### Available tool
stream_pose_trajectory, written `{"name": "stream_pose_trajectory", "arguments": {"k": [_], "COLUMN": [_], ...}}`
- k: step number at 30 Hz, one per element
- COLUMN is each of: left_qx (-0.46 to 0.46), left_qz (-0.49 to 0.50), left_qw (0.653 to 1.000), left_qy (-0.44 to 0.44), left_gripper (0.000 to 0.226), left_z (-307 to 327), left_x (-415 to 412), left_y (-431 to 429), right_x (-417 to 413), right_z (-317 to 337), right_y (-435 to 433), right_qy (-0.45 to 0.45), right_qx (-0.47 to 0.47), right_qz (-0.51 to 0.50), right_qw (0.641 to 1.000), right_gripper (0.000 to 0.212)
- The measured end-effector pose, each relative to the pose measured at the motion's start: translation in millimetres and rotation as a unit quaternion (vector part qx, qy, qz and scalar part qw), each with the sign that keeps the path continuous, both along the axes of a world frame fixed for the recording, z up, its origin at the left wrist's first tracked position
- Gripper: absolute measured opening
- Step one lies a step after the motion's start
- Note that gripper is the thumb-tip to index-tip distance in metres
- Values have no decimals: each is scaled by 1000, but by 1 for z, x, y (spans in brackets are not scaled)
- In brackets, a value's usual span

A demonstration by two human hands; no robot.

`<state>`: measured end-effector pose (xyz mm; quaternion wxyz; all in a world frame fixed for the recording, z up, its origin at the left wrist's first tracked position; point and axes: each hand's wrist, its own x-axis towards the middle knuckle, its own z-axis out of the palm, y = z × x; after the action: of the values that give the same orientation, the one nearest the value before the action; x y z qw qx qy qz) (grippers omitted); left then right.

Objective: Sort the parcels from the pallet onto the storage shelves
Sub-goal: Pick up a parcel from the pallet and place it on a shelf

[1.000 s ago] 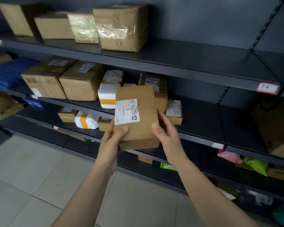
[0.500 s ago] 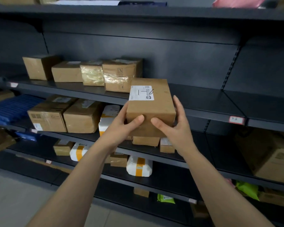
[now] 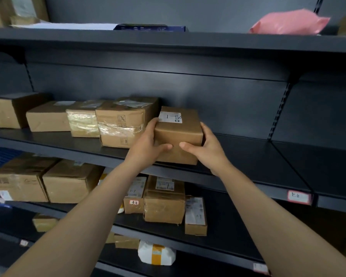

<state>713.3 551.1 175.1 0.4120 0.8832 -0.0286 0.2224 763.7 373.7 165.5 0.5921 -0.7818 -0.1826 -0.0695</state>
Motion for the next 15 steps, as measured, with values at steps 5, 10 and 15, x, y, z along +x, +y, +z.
{"name": "stream_pose_trajectory", "arguments": {"k": [5,10,15], "left_qx": [98,188,272], "left_qz": [55,104,124], "left_qw": [993,975,952], "left_qy": [38,58,64], "left_gripper": [83,75,67], "left_z": [-2,-3,-4], "left_x": [39,65,72], "left_y": [11,13,11], "right_x": [33,51,53], "right_z": [-1,-5,-6], "right_y": [10,20,25], "right_qy": [2,-27,-30], "right_qx": [-82,-184,-269], "right_qz": [-19,-67,-90], "right_qw": [996,980,958], "right_gripper": [85,78,58]}}
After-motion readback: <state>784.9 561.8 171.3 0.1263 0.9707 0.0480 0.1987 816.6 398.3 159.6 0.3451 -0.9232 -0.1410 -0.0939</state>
